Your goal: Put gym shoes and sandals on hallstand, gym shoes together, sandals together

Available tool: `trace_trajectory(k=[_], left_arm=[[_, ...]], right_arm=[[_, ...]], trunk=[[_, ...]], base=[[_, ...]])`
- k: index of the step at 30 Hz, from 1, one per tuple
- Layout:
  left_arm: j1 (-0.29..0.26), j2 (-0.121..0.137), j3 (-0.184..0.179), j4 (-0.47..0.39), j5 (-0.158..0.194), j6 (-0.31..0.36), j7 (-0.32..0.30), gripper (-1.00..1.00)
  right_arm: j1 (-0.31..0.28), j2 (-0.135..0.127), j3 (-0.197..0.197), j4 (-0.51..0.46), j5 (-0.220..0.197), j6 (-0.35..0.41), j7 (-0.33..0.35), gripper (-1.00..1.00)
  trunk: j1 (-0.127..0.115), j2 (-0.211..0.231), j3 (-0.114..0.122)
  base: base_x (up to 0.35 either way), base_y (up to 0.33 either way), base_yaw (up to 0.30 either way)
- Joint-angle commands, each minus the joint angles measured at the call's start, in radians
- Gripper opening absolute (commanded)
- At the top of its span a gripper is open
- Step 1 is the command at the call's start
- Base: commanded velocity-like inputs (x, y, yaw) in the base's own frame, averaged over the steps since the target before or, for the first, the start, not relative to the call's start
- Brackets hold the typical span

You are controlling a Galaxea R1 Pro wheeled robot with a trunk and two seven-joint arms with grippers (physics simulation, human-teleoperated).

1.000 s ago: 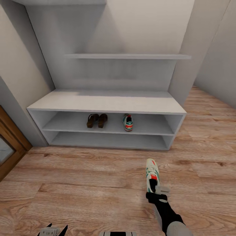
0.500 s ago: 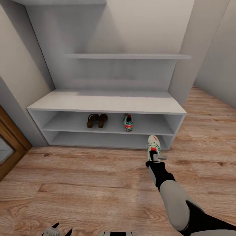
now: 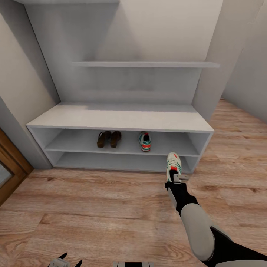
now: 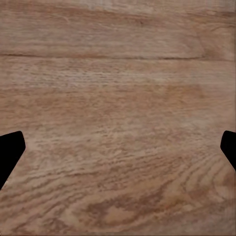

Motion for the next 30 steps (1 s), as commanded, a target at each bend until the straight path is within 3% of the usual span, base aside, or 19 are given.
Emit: trace_trajectory(k=[1, 10, 20, 30], left_arm=[[-0.001, 0.000, 0.001, 0.002, 0.010, 0.003, -0.010, 1.00], [-0.001, -0.001, 0.002, 0.003, 0.010, 0.003, -0.007, 1.00], [-0.001, -0.002, 0.000, 0.003, 0.010, 0.003, -0.008, 1.00], [-0.001, -0.002, 0.000, 0.003, 0.010, 0.003, -0.008, 1.00]], right_arm=[[-0.001, 0.001, -0.004, -0.002, 0.008, 0.005, 0.000, -1.00], [-0.008, 0.001, -0.004, -0.026, 0.008, 0.006, 0.029, -1.00], [-0.008, 0.001, -0.001, -0.068, 0.008, 0.010, 0.157, -1.00], [-0.008, 0.001, 0.010, -0.087, 0.010, 0.013, 0.172, -1.00]], trunk=[[0.000, 0.000, -0.001], [0.000, 0.000, -0.001], [0.000, 0.000, -0.001], [0.000, 0.000, -0.003]], base=[[0.314, 0.000, 0.000], [0.084, 0.000, 0.000], [0.002, 0.000, 0.000], [0.081, 0.000, 0.019]])
